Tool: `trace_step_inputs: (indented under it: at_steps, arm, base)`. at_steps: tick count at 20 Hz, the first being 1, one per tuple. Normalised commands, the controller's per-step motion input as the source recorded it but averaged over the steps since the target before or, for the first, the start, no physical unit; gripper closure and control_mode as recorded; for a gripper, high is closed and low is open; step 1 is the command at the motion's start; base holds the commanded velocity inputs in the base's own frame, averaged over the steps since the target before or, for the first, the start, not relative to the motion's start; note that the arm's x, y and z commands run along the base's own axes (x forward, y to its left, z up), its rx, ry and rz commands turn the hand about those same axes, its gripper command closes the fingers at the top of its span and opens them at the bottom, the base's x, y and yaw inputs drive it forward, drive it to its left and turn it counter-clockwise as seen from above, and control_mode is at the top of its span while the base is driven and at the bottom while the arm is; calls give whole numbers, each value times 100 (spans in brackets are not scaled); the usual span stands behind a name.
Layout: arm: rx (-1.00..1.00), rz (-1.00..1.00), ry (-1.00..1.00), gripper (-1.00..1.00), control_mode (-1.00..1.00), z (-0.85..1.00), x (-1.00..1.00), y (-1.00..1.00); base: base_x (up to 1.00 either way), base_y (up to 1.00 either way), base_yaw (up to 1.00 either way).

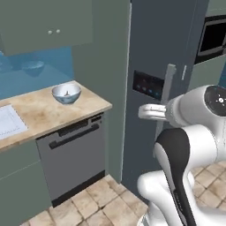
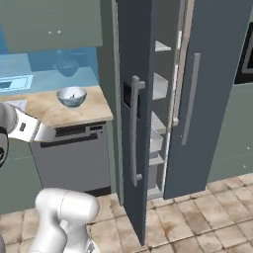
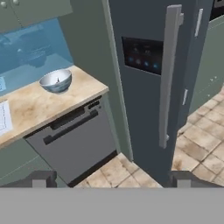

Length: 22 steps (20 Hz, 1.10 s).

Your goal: Take the squash, garlic, and chicken drumstick from the freezer and place them in the bowl on the counter.

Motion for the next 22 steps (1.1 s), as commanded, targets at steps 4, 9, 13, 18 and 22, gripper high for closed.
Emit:
trace_step_inputs:
  at_steps: [4, 9, 13, 18, 22]
  arm:
    - [0, 0, 0, -100, 100, 0, 0, 0]
    - [0, 0, 0, -100, 100, 0, 0, 0]
    - [0, 0, 0, -100, 100, 0, 0, 0]
    - [0, 0, 0, -100, 100, 0, 0, 0]
    - [0, 0, 0, -100, 100, 0, 0, 0]
  base:
    - [0, -100, 19]
    - [-14, -100, 34]
    - [-3, -100, 40]
    - [0, -100, 42]
    - [0, -100, 42]
